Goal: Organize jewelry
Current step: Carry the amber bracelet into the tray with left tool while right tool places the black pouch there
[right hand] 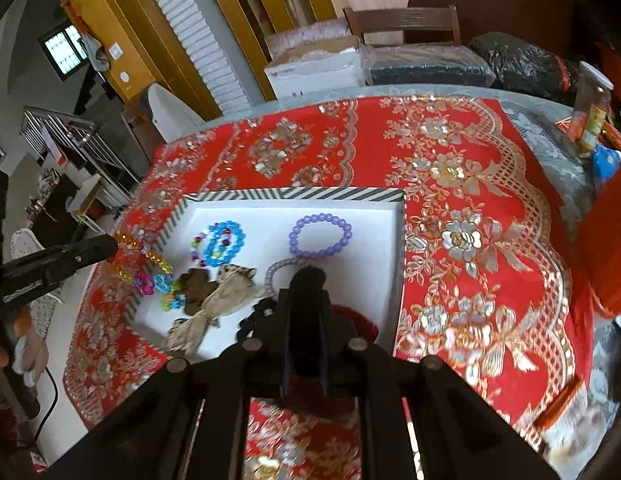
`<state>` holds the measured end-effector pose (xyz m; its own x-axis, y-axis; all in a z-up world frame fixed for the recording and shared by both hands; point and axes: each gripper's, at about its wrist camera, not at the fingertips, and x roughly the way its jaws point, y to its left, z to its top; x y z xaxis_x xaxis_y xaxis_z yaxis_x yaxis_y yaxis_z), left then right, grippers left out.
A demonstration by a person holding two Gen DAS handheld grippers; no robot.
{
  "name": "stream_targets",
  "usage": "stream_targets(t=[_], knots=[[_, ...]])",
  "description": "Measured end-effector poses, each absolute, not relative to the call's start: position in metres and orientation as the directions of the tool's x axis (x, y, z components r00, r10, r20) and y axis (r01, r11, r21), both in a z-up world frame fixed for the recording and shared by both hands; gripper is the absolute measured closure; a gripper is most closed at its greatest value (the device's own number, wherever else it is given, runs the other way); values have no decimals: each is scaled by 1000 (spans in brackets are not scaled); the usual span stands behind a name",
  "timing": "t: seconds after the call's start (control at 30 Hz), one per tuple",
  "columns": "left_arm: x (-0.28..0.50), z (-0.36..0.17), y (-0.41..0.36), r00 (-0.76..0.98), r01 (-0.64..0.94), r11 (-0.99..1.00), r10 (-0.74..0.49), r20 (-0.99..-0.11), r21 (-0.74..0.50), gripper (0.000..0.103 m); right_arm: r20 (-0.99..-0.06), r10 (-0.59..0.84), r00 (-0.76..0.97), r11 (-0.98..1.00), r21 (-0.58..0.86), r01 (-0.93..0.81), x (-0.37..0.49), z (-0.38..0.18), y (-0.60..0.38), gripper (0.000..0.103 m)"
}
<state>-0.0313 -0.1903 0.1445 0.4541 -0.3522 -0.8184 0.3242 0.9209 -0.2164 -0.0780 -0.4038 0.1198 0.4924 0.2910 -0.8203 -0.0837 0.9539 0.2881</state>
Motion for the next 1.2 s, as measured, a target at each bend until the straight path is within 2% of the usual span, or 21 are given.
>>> stream_targets(t=[0.17,0.43,0.73,0.83,0.9,1.07,1.2], knots=[[5,118,-219,368,354,876,-453,-812,-328,103,-861,232,453,971,233,-53,-38,97,-408,92],[56,64,-222,312,271,906,-403,-861,-326,103,-902,121,415,992,124,-20,11,59,-408,92],[57,36,-213,295,245,927,-349,-889,-283,103,-922,50,385,997,22,-76,17,39,-395,90],[54,38,-212,324,260,923,-359,-875,-282,103,-924,45,379,998,26,-55,17,39,-397,82],[52,41,-213,337,270,925,-352,-873,-268,95,-923,64,379,998,54,-37,15,42,-400,78],[48,48,-211,373,262,939,-312,-874,-223,91,-905,121,407,991,136,8,-1,51,-403,59],[41,57,-209,407,249,950,-278,-870,-187,90,-895,135,426,987,157,16,-14,58,-397,57]])
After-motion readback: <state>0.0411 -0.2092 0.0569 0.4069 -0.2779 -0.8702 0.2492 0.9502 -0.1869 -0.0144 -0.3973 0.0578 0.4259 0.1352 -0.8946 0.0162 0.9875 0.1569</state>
